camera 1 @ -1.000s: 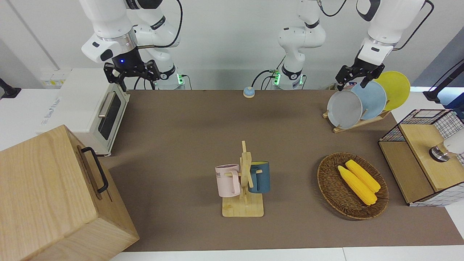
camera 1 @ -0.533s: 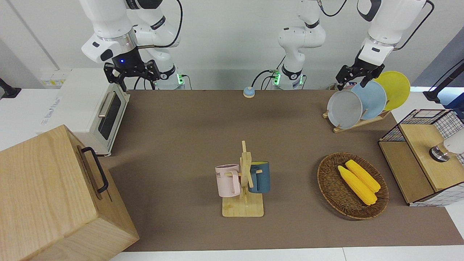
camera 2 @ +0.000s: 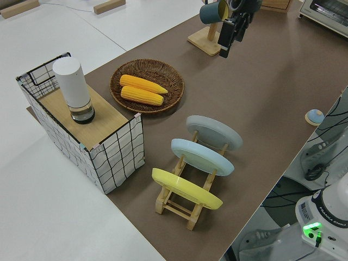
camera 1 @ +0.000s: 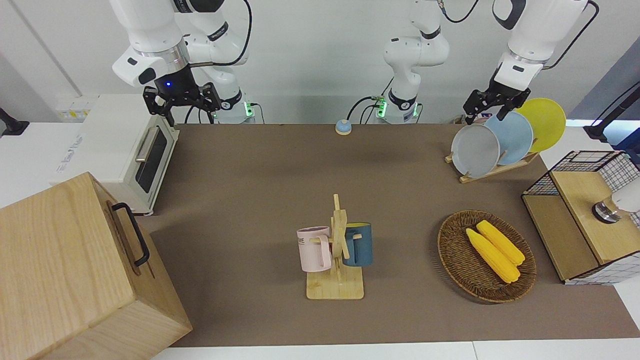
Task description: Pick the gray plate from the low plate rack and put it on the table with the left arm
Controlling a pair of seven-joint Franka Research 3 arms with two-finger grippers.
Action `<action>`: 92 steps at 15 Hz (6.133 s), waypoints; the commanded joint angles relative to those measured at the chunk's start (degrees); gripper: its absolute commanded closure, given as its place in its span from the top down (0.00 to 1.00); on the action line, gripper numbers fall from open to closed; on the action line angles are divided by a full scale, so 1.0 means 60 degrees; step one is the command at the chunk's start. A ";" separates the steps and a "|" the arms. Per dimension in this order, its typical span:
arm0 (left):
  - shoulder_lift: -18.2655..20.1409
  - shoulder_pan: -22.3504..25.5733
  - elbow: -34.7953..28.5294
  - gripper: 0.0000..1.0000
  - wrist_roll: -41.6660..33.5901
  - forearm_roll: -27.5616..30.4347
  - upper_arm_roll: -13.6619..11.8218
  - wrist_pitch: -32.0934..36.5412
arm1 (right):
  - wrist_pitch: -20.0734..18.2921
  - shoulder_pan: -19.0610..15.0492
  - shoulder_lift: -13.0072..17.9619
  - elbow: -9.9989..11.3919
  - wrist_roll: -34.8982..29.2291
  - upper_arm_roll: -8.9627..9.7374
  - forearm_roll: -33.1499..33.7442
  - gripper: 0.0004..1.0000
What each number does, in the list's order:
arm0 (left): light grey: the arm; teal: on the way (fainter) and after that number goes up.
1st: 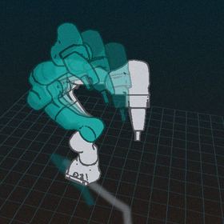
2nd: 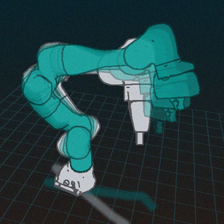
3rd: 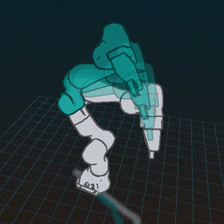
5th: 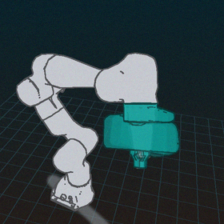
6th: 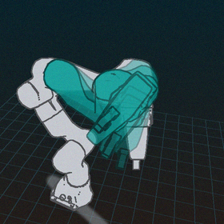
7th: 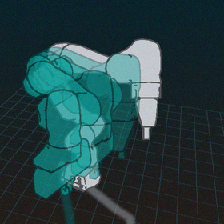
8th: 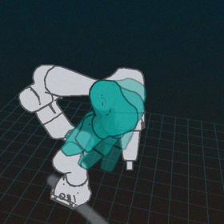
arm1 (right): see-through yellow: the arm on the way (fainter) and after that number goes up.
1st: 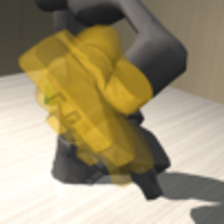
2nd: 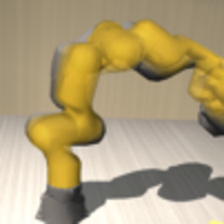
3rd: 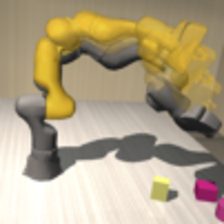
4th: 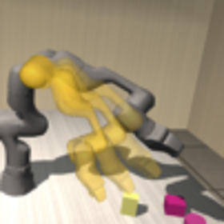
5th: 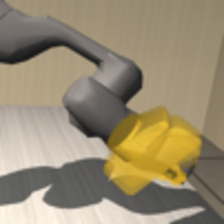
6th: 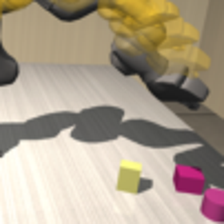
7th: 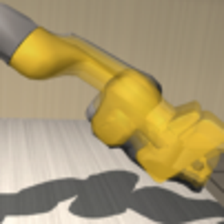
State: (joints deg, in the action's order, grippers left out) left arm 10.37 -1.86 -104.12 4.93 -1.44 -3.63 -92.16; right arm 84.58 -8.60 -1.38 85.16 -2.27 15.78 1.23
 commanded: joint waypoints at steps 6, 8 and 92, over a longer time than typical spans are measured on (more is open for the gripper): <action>0.0263 0.0047 -0.0430 0.99 -0.1173 -0.1224 -0.0347 -0.0167 | -0.0137 -0.0178 0.0011 -0.0086 -0.0120 0.0167 0.0014 0.98; 0.0321 0.0047 -0.0969 0.99 -0.1188 -0.1459 -0.0347 -0.0692 | -0.0136 -0.0192 0.0026 -0.0086 -0.0120 0.0167 0.0014 0.98; 0.0191 -0.0320 -0.4751 0.00 0.0730 0.2510 0.0956 -0.2702 | -0.0137 -0.0178 0.0025 -0.0086 -0.0120 0.0167 0.0014 0.98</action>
State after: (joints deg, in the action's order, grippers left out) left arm 11.53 -3.01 -130.92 8.19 13.47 2.06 -107.28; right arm 84.58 -8.60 -1.38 85.16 -2.27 15.79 1.23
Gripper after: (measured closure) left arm 0.916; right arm 0.013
